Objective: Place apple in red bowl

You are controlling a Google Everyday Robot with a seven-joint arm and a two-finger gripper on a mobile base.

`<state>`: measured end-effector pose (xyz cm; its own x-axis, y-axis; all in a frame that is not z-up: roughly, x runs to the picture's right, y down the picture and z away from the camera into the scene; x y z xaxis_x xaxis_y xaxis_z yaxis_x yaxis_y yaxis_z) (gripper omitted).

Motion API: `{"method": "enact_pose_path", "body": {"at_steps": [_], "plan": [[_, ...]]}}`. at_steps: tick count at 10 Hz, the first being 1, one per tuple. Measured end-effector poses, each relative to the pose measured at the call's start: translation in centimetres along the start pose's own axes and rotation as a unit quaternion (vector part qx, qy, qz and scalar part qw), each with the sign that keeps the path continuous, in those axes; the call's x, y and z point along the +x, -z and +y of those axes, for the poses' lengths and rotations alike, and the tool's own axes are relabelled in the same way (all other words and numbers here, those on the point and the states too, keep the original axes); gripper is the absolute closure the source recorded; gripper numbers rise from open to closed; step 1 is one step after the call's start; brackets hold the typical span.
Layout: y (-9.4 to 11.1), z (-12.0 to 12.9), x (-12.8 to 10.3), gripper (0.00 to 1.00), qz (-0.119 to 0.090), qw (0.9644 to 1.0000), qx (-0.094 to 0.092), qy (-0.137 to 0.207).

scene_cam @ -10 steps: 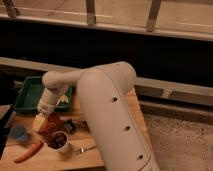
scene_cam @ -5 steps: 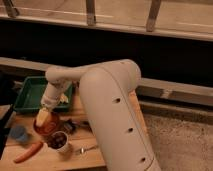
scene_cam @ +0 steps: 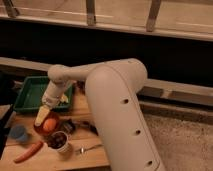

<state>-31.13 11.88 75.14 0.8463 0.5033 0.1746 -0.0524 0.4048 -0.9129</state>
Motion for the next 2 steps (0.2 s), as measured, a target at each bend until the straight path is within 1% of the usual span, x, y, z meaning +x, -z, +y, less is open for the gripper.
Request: {"method": "enact_pose_path", "body": {"at_steps": [1,2], "plan": [[0.69,-0.16,-0.37,0.20,-0.006,0.9999,0.011,0.003],[1.53,-0.49,-0.75,0.20,-0.011,0.9996,0.028,0.001]]}}
